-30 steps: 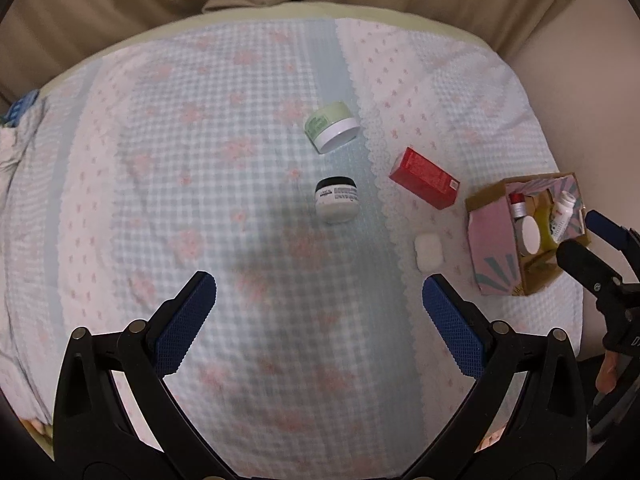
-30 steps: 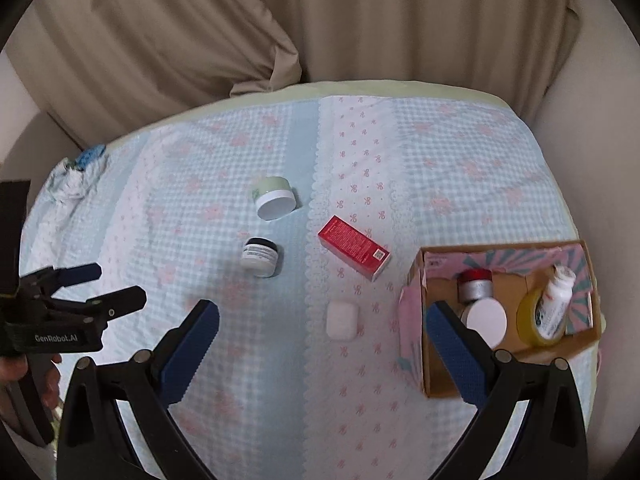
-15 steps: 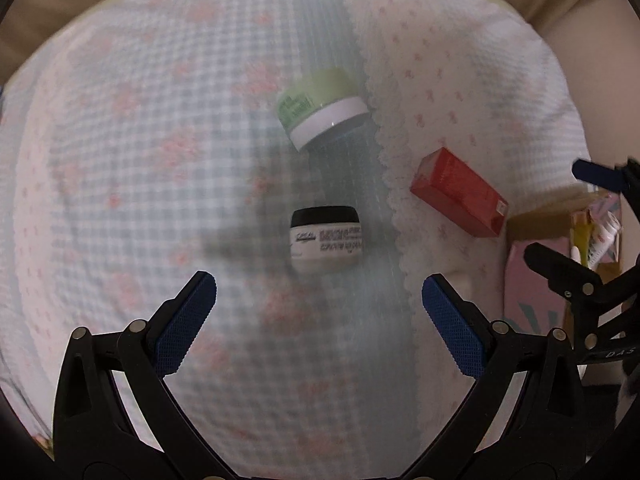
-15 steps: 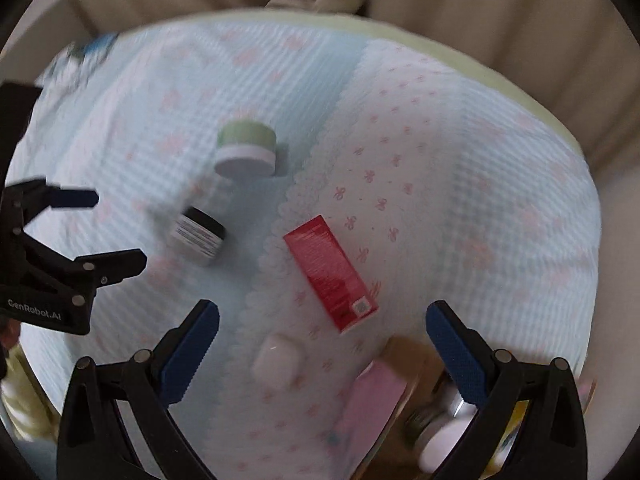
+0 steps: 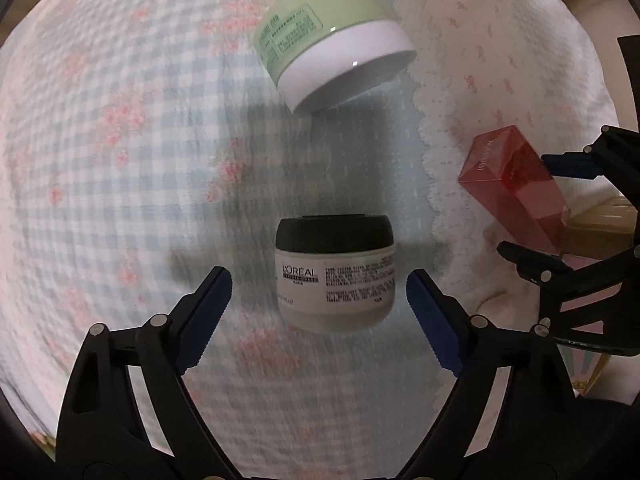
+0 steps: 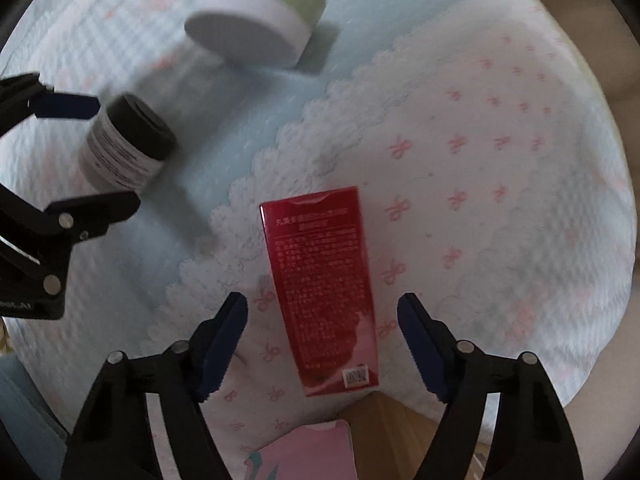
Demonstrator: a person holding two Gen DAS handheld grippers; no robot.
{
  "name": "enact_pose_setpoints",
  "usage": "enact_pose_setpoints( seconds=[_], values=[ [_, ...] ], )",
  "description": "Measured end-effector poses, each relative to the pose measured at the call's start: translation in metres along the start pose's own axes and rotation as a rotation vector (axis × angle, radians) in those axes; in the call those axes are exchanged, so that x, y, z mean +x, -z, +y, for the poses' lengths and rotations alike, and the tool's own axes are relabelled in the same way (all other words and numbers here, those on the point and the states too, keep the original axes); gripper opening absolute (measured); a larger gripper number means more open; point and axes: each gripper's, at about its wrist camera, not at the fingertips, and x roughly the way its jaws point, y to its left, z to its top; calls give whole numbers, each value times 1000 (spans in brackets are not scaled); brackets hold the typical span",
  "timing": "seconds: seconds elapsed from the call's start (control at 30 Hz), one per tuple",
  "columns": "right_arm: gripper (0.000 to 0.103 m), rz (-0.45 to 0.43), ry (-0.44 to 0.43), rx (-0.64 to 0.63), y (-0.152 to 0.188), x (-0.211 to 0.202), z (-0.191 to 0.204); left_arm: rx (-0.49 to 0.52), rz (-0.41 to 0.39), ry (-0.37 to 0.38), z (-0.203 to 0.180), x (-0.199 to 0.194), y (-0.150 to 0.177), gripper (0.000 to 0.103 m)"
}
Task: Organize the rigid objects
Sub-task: 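Grasp the black-lidded L'Oreal jar with the left tool while the right tool grasps the red box, then carry the L'Oreal jar and red box into the cardboard box and release both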
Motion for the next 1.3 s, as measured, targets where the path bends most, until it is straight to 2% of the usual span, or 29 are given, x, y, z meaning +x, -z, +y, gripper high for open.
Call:
enact_pose_setpoints(
  seconds=[0.17, 0.23, 0.3, 0.37, 0.43, 0.47, 0.63, 0.87, 1.1, 1.3],
  values=[
    [59, 16, 2, -15, -3, 10, 3, -10, 6, 12, -5, 10, -6, 80],
    [54, 21, 0, -4, -4, 13, 3, -17, 16, 32, -6, 15, -10, 70],
    [53, 27, 6, 7, -8, 17, 0, -23, 28, 37, -8, 21, -17, 64],
    [53, 31, 6, 21, -10, 20, 0, -19, 28, 43, -7, 23, -21, 64],
    [42, 31, -1, 26, -15, 21, -1, -7, 24, 50, -10, 24, -22, 55],
    [42, 31, 1, 26, -15, 22, 0, -1, 21, 51, -11, 24, -23, 53],
    [41, 21, 16, 21, -14, 27, 4, 1, 11, 57, -10, 21, -24, 53],
    [41, 8, 12, 60, -8, 24, 4, -8, -14, 62, 11, -6, -6, 53],
    [41, -28, -45, 168, 0, 9, 1, -10, -59, 69, 24, -34, 6, 53],
    [40, -86, -123, 299, 12, -20, -2, -9, -119, 87, 30, -76, 22, 53]
  ],
)
